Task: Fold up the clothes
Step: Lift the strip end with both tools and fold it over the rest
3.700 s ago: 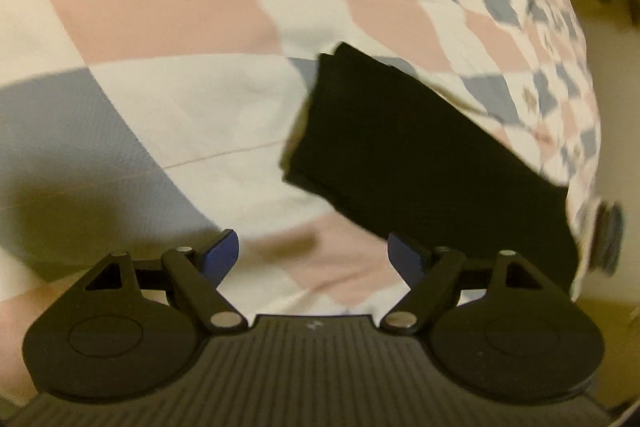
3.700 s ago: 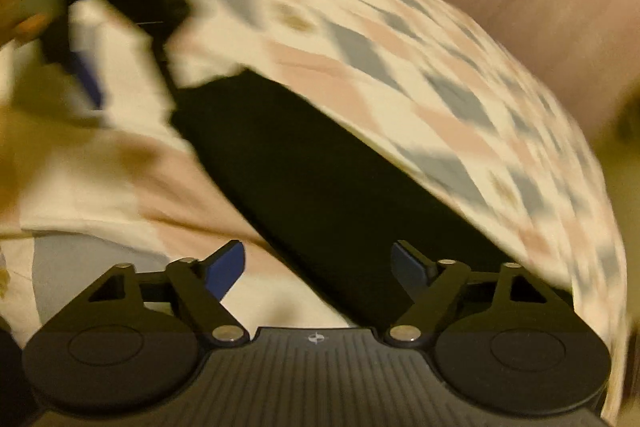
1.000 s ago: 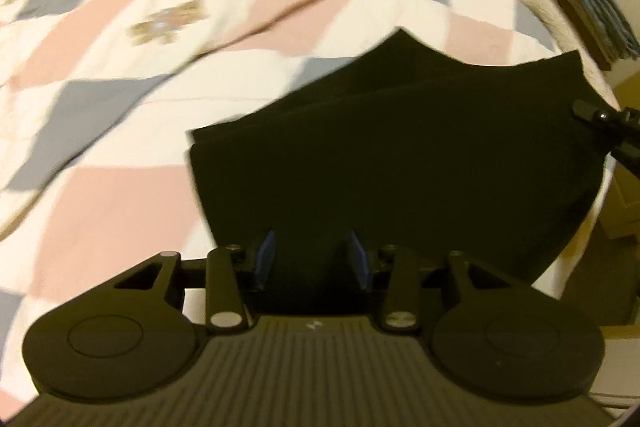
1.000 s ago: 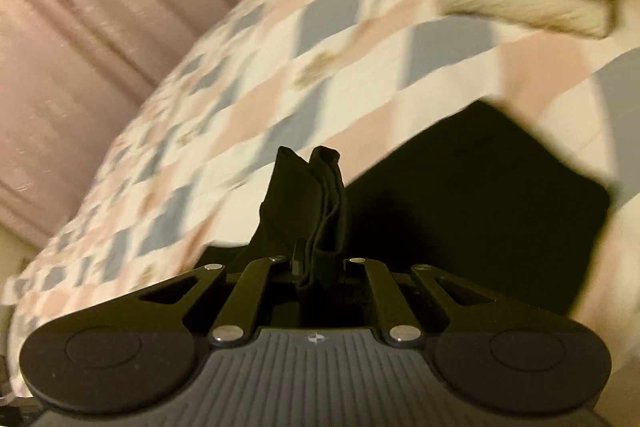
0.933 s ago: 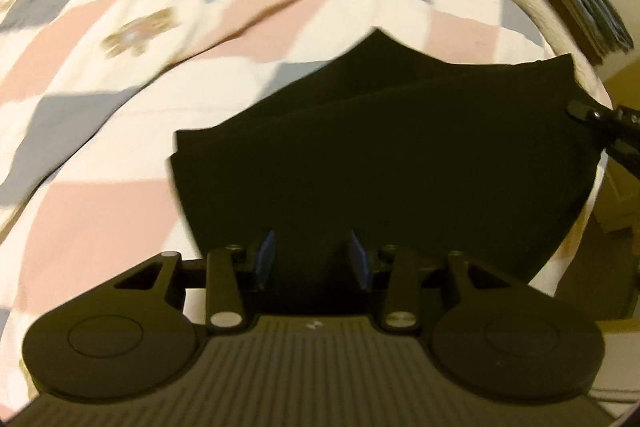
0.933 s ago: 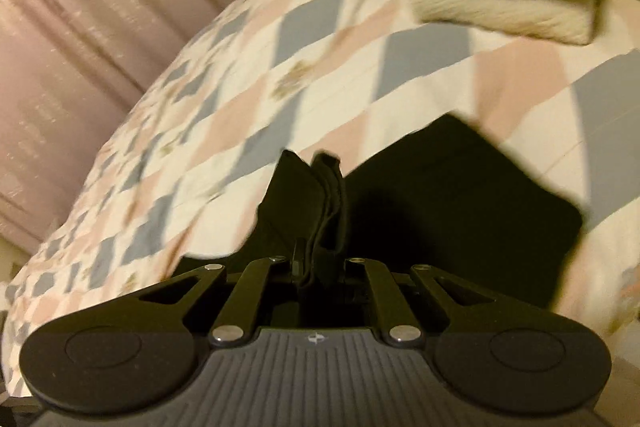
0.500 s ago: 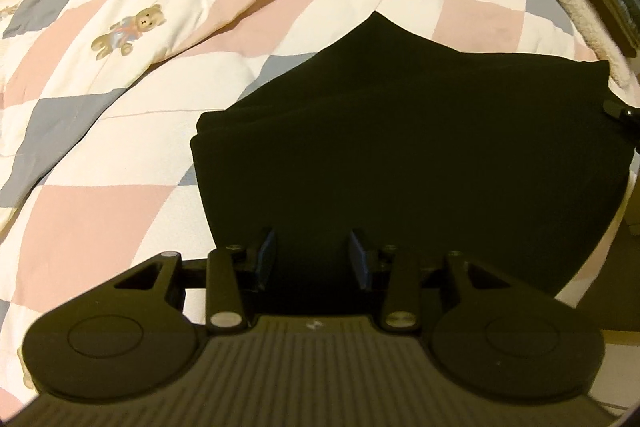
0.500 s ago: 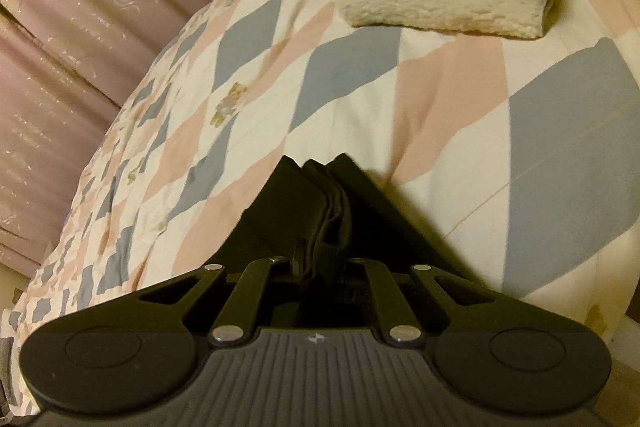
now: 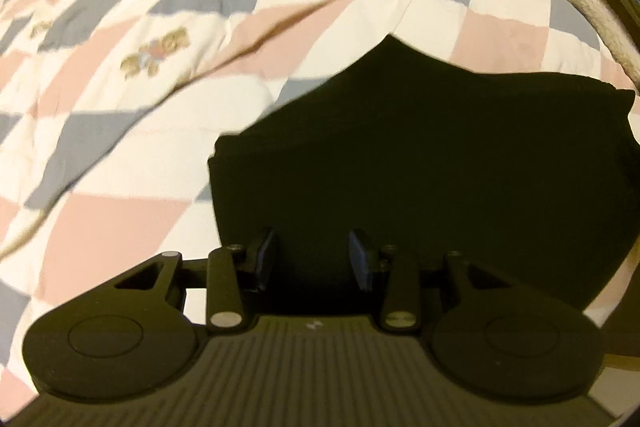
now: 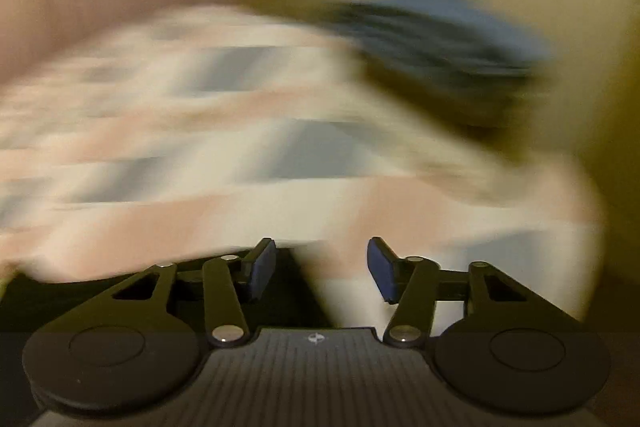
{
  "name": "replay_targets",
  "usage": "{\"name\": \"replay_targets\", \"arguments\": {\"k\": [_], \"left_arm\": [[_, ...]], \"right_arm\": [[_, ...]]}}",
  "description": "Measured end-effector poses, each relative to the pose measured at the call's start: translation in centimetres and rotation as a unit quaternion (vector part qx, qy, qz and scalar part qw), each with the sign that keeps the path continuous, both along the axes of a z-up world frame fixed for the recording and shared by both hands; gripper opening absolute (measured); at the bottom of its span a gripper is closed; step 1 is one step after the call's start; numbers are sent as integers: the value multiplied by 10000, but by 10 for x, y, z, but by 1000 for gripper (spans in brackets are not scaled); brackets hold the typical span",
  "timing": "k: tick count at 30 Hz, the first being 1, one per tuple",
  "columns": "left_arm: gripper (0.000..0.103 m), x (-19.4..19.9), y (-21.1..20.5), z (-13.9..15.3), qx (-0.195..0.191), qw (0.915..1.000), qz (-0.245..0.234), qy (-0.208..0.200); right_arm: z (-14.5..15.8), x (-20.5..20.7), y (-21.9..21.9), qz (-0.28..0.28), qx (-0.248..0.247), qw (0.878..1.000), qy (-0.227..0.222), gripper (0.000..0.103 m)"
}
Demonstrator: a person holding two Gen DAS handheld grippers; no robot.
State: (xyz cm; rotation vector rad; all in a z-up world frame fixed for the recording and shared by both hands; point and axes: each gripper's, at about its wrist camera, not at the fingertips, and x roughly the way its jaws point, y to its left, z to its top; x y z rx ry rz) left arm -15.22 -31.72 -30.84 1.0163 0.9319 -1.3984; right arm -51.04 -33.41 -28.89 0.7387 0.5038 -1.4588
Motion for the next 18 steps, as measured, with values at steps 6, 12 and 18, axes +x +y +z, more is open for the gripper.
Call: {"name": "replay_targets", "arguments": {"k": [6,12,18], "left_arm": [[29,2,-35,-21,-292,9990,96,-325],[28,14,-38,-2,-334,9974,593,-222],[28,-5,29,4,-64,9995,302,86]], "right_arm": [[-47,7,-31,479,604,9960,-446,0],[-14,-4,-12,115,362,9988,-307,34],[-9,2,37,417,494,9979,67,43]]}}
